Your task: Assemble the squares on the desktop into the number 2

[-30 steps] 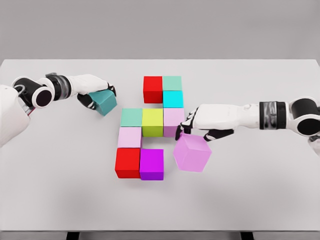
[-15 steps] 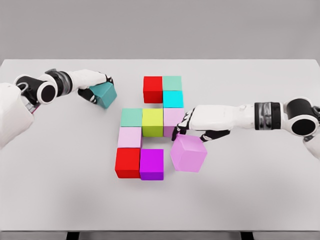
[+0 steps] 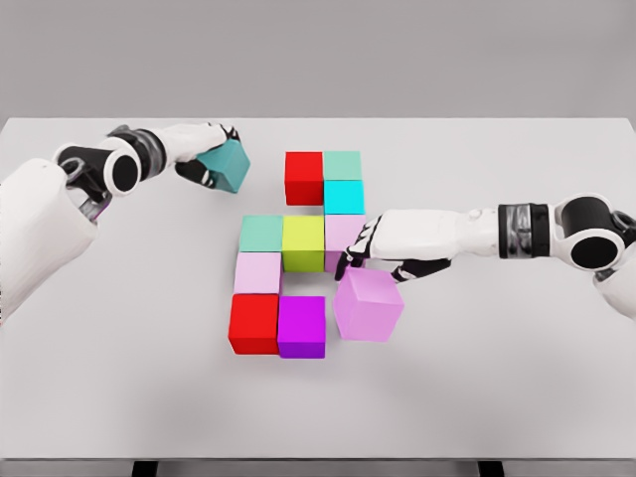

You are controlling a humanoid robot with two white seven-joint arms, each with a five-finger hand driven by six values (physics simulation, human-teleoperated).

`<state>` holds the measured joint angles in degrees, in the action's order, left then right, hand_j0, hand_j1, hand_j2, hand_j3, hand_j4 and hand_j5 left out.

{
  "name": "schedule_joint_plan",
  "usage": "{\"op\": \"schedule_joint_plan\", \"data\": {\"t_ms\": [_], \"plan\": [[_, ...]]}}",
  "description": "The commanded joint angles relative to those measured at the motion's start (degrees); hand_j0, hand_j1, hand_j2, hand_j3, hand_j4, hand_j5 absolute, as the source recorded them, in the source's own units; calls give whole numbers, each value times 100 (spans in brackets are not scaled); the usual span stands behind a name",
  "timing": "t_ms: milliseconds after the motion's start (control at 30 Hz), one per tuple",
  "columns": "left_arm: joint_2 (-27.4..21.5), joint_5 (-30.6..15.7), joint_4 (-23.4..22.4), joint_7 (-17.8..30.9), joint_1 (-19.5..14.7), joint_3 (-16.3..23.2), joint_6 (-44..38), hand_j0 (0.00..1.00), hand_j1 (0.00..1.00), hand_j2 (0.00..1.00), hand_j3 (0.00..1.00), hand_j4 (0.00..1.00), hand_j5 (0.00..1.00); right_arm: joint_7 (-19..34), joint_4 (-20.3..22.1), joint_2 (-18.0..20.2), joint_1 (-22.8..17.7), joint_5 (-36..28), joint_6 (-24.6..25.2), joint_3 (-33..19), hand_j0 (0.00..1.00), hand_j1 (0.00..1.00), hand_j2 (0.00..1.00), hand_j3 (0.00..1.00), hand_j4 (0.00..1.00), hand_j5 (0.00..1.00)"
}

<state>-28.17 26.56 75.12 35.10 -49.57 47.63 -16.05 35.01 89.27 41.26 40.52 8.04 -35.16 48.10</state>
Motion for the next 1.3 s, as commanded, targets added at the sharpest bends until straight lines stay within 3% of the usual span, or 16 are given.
{"op": "schedule_joint_plan", "data": {"t_ms": [0, 133, 200, 300, 533, 600, 700, 833, 867, 967, 1067, 1267], "plan": [[101, -2, 91, -10, 0, -8, -372, 29, 29, 29, 29, 29, 29, -1, -24, 5, 0, -39, 16, -2, 55, 55, 55, 55, 55, 55], [206, 7, 345, -10, 53, -8, -1224, 29, 29, 29, 29, 29, 29, -1, -50, -4, -9, 57, 16, 15, 59, 59, 59, 59, 59, 59], [206, -2, 451, -10, 53, -8, -1602, 29, 29, 29, 29, 29, 29, -1, -15, -4, -9, 75, 16, 24, 78, 78, 78, 78, 78, 78], [224, -11, 477, -10, 53, -8, -1752, 29, 29, 29, 29, 29, 29, -1, 29, 5, -9, 75, 16, 24, 98, 98, 98, 98, 98, 98], [470, -11, 600, -10, 79, 19, -1895, 29, 29, 29, 29, 29, 29, -1, 134, 84, 0, 66, 16, -55, 99, 99, 99, 99, 99, 99], [488, -11, 636, -10, 88, 45, -1895, 29, 29, 29, 29, 29, 29, -1, 380, 207, 0, 66, 16, -125, 99, 99, 99, 99, 99, 99], [488, -37, 636, -10, 88, 27, -1895, 29, 29, 29, 29, 29, 29, -1, 1119, 1393, -62, 5, 16, -608, 100, 100, 100, 100, 100, 100], [479, -213, 627, -10, 88, 10, -1895, 29, 29, 29, 29, 29, 29, -1, 1128, 2712, -79, 49, 16, -618, 100, 100, 100, 100, 100, 100], [479, -231, 627, -10, 88, 1, -1895, 29, 29, 29, 29, 29, 29, -1, 1128, 2765, -105, 241, 16, -582, 100, 100, 100, 100, 100, 100], [488, -380, 618, -10, 88, -8, -1895, 30, 30, 30, 30, 30, 30, -1, 1128, 2695, -97, 786, 16, -91, 100, 100, 100, 100, 100, 100], [523, -468, 556, -10, 88, -60, -1895, 30, 30, 30, 30, 30, 30, -1, 1128, 2335, -18, 1375, 16, 402, 100, 100, 100, 100, 100, 100], [576, -547, 451, -10, 123, -236, -1895, 31, 31, 31, 31, 31, 31, -1, 1128, 1851, 97, 1631, 16, 806, 100, 100, 100, 100, 100, 100]]}}
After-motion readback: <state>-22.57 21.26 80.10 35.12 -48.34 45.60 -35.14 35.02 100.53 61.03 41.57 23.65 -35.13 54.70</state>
